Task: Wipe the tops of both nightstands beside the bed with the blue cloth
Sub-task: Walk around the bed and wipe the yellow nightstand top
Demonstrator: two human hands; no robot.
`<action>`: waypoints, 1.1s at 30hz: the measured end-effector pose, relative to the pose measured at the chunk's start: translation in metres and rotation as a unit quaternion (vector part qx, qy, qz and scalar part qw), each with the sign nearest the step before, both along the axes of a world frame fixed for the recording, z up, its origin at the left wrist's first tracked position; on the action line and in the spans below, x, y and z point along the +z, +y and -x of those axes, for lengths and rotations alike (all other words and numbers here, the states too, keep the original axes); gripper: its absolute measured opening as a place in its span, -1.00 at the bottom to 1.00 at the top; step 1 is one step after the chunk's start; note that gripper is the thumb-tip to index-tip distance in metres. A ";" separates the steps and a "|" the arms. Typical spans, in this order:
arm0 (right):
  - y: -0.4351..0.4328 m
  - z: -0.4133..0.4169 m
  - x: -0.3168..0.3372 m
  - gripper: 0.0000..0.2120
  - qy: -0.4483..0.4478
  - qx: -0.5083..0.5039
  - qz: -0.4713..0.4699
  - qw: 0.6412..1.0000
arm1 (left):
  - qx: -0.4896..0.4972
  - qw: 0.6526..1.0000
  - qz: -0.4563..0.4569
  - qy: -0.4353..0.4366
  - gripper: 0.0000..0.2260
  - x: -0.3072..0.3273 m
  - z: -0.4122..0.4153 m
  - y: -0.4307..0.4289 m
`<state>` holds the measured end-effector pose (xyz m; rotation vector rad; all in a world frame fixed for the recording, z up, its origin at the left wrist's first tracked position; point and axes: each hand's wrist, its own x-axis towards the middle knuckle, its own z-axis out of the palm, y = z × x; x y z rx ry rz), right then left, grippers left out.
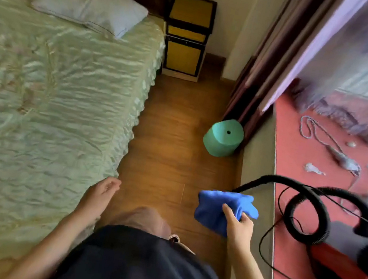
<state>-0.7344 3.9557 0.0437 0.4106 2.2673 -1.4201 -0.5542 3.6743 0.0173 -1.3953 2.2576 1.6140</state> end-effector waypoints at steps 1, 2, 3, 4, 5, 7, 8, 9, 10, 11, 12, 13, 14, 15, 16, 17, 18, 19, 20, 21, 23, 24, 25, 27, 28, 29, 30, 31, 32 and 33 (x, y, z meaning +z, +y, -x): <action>-0.017 0.020 0.001 -0.78 -0.002 0.023 0.008 1.000 | 0.012 1.000 0.005 -0.006 -0.80 -0.001 0.006 -0.008; -0.034 0.041 0.000 -0.80 -0.006 0.043 0.015 0.999 | 0.025 1.000 0.006 -0.011 -0.80 -0.002 0.013 -0.017; -0.051 0.060 0.000 -0.82 -0.010 0.059 0.019 0.998 | 0.040 0.999 0.005 -0.013 -0.80 -0.004 0.021 -0.027; -0.067 0.079 -0.003 -0.83 -0.013 0.071 0.024 0.997 | 0.054 0.998 0.006 -0.015 -0.80 -0.006 0.031 -0.036; -0.082 0.097 -0.005 -0.84 -0.014 0.080 0.029 0.996 | 0.064 0.998 0.011 -0.014 -0.81 -0.010 0.042 -0.047; -0.113 0.132 -0.012 -0.84 -0.012 0.092 0.024 0.995 | 0.075 0.997 0.016 -0.010 -0.83 -0.016 0.073 -0.071; -0.127 0.149 -0.017 -0.83 -0.011 0.096 0.019 0.995 | 0.075 0.997 0.015 -0.008 -0.84 -0.018 0.092 -0.085; -0.141 0.166 -0.020 -0.82 -0.012 0.097 0.014 0.995 | 0.070 0.997 0.015 -0.006 -0.84 -0.021 0.113 -0.101; -0.154 0.183 -0.023 -0.80 -0.013 0.093 0.010 0.996 | 0.061 0.998 0.015 -0.004 -0.84 -0.022 0.136 -0.117; -0.167 0.200 -0.025 -0.79 -0.014 0.087 0.004 0.996 | 0.051 0.999 0.016 -0.002 -0.85 -0.022 0.159 -0.134; -0.178 0.217 -0.026 -0.78 -0.016 0.078 -0.005 0.997 | 0.040 0.999 0.018 0.000 -0.85 -0.020 0.182 -0.151; -0.188 0.232 -0.025 -0.77 -0.019 0.069 -0.014 0.997 | 0.027 0.999 0.018 0.003 -0.85 -0.017 0.205 -0.168; -0.198 0.246 -0.024 -0.77 -0.019 0.057 -0.017 0.998 | 0.013 1.000 0.018 0.006 -0.85 -0.014 0.227 -0.184; -0.207 0.261 -0.021 -0.77 -0.019 0.043 -0.017 0.999 | -0.005 1.000 0.020 0.007 -0.84 -0.011 0.248 -0.200; -0.217 0.276 -0.018 -0.77 -0.019 0.029 -0.018 0.999 | -0.026 0.999 0.022 0.009 -0.83 -0.008 0.270 -0.214; -0.226 0.291 -0.015 -0.77 -0.018 0.016 -0.021 0.999 | -0.046 0.999 0.025 0.011 -0.82 -0.004 0.291 -0.228; -0.235 0.307 -0.013 -0.76 -0.015 0.004 -0.024 1.000 | -0.059 0.998 0.027 0.016 -0.82 0.000 0.312 -0.241; -0.243 0.321 -0.011 -0.76 -0.013 -0.006 -0.028 1.000 | -0.068 0.997 0.026 0.022 -0.82 0.004 0.331 -0.252; -0.251 0.336 -0.010 -0.75 -0.011 -0.013 -0.032 0.999 | -0.075 0.997 0.024 0.028 -0.82 0.008 0.349 -0.262; -0.260 0.352 -0.010 -0.74 -0.010 -0.017 -0.037 0.999 | -0.080 0.996 0.020 0.029 -0.81 0.011 0.366 -0.273; -0.278 0.383 -0.011 -0.72 -0.010 -0.023 -0.051 0.998 | -0.085 0.996 0.014 0.032 -0.80 0.014 0.399 -0.292; -0.289 0.400 -0.014 -0.71 -0.010 -0.025 -0.057 0.998 | -0.083 0.996 0.013 0.034 -0.80 0.013 0.415 -0.302; -0.300 0.418 -0.017 -0.70 -0.010 -0.025 -0.062 0.998 | -0.079 0.996 0.013 0.035 -0.80 0.010 0.429 -0.313; -0.327 0.454 -0.024 -0.65 -0.013 -0.016 -0.068 0.997 | -0.074 0.997 0.011 0.028 -0.80 0.000 0.455 -0.337; -0.342 0.473 -0.027 -0.62 -0.017 -0.010 -0.068 0.998 | -0.068 0.997 0.008 0.024 -0.81 -0.006 0.468 -0.349; -0.358 0.492 -0.030 -0.59 -0.022 -0.007 -0.063 0.998 | -0.059 0.998 0.005 0.022 -0.82 -0.011 0.481 -0.363; -0.375 0.512 -0.032 -0.57 -0.026 -0.008 -0.054 0.998 | -0.047 0.999 0.005 0.023 -0.84 -0.016 0.495 -0.376; -0.393 0.533 -0.032 -0.56 -0.030 -0.009 -0.046 0.998 | -0.029 0.999 0.005 0.022 -0.86 -0.019 0.508 -0.389; -0.410 0.554 -0.033 -0.58 -0.037 -0.007 -0.043 0.998 | -0.007 1.000 0.002 0.015 -0.86 -0.020 0.522 -0.402; -0.427 0.573 -0.033 -0.62 -0.042 -0.001 -0.042 0.998 | 0.015 1.000 0.000 0.004 -0.87 -0.019 0.534 -0.414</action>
